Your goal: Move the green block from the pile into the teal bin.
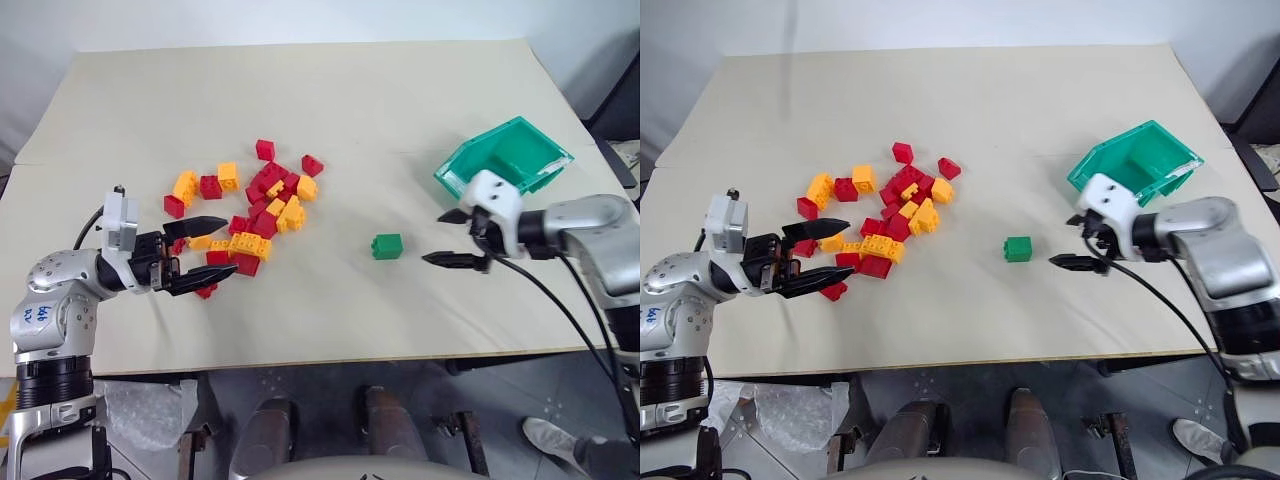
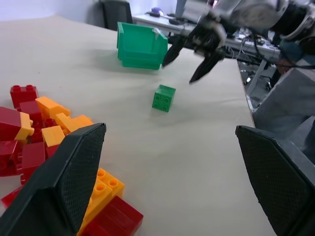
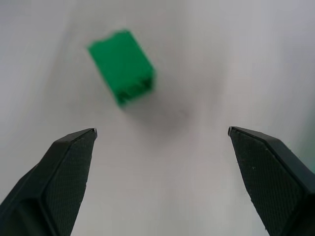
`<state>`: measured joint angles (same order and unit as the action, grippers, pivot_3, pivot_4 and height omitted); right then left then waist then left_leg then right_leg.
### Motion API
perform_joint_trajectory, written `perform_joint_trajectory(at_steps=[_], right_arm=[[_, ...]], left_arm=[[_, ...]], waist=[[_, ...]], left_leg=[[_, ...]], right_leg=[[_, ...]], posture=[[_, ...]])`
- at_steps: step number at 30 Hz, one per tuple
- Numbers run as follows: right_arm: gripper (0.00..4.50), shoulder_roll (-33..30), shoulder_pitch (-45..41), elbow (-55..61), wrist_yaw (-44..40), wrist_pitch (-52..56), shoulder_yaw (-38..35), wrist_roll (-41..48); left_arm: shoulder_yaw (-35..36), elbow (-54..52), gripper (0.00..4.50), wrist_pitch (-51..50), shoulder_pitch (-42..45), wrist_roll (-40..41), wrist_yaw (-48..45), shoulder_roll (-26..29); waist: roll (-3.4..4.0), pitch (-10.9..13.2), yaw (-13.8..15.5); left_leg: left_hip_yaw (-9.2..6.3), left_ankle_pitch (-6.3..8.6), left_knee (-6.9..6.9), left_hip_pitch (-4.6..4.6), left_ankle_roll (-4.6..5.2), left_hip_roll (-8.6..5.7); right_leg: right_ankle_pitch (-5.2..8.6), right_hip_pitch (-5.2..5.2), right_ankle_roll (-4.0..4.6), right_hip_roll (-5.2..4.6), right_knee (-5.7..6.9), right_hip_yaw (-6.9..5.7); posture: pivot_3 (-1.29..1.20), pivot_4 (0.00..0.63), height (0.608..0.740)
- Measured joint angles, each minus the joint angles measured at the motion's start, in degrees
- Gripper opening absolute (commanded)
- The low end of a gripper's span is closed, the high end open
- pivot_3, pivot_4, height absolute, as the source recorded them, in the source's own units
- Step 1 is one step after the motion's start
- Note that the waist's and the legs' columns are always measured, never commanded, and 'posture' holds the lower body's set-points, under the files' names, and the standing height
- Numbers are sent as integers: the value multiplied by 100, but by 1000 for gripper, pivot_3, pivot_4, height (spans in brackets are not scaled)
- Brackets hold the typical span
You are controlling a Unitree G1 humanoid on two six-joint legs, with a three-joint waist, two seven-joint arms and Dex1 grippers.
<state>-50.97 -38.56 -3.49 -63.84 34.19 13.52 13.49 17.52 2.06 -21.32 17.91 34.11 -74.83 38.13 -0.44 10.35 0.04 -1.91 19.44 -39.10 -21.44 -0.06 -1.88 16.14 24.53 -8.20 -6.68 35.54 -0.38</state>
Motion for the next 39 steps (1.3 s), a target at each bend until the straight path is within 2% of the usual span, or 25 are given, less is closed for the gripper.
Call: perform_joint_trajectory(at_steps=[8,11,13,18,19,25,29,34,39], right_arm=[[4500,683,-527,-1036,-280,-491,325,-412],[3871,1168,-555,-1240,-237,-701,347,-451],[3193,1374,-554,-1284,-147,-721,348,-447],[1564,1403,-533,-1156,-76,-649,165,-434],[1484,1394,-497,-1069,-42,-639,125,-433],[1493,1354,-244,-677,423,-495,-362,-388],[1493,1322,-365,-723,1204,-542,-869,-512],[1493,889,-965,-1818,2514,-1053,-1201,-1257],[1493,940,-1606,-3339,3283,-1798,-1160,-1727]], left_arm=[[9,-165,4479,107,-280,134,112,-16],[9,-166,4500,216,-306,143,205,-56],[-4,-166,4500,255,-314,144,238,-75],[-52,-169,4500,263,-323,153,332,-110],[-59,-170,4500,263,-323,156,349,-110],[-130,-171,4500,321,-272,162,354,-131],[-317,-154,4500,488,-14,106,548,-368],[-864,-9,4500,869,604,-452,1244,-1033],[-1251,518,4500,1127,1260,-875,1785,-1525]], waist=[[0,0,-32],[0,0,-60],[0,0,-64],[0,0,-25],[0,0,-24],[0,0,-28],[0,0,-17],[0,0,-1],[0,0,-129]], left_leg=[[1,4,6,-4,-1,7],[1,5,6,-4,-3,12],[1,5,6,-4,-3,11],[-1,6,4,-5,-2,8],[-2,6,4,-5,-2,8],[0,6,4,-5,-2,8],[0,6,3,-5,-2,6],[6,4,2,-8,4,-31],[21,4,14,-7,0,-20]], right_leg=[[-2,2,-3,8,3,-7],[-2,2,-2,12,5,-7],[-2,4,-2,12,8,-7],[-2,2,-2,8,5,-10],[-2,2,-2,8,5,-10],[-2,2,-2,9,6,-10],[-2,1,-2,7,6,-10],[-5,1,-7,0,4,-10],[-4,9,-6,13,4,-8]], posture=[[0,150,740],[0,150,740],[0,150,740],[0,150,740],[0,150,740],[0,150,740],[0,150,740],[0,150,740],[0,150,740]])
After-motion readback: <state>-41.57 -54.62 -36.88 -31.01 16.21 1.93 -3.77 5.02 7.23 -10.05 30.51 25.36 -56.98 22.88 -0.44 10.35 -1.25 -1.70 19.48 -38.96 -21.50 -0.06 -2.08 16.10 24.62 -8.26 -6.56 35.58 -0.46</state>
